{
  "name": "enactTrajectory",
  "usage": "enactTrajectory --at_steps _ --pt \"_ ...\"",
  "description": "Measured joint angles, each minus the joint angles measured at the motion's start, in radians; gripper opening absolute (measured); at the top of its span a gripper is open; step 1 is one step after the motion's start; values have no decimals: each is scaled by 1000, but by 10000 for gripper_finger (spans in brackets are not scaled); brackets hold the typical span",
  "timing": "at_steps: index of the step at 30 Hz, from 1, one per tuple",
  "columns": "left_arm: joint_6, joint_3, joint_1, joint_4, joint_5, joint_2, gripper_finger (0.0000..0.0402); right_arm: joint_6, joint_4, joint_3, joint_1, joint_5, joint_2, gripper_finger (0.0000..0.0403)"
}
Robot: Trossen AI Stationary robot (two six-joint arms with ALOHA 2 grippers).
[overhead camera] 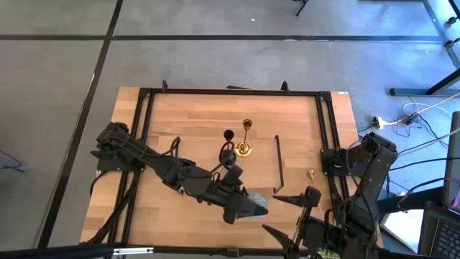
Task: Pick & Place candle stick holders
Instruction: Put the blue scented candle on the shelf
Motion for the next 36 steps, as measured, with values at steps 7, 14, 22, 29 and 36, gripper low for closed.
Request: enactTrajectory --at_steps 7,14,22,29,36 --pt "32 0 1 40 0 0 180 24 -1 0 0 -7 0 369" --pt "40 0 1 35 0 0 180 32 0 0 -6 -7 0 369" --pt "57 0 15 34 10 0 180 120 2 0 -7 -7 0 370" --pt "66 0 27 32 24 0 180 345 -13 0 -24 -45 0 370" --pt "74 0 27 28 26 0 180 360 -20 0 -25 -50 0 370"
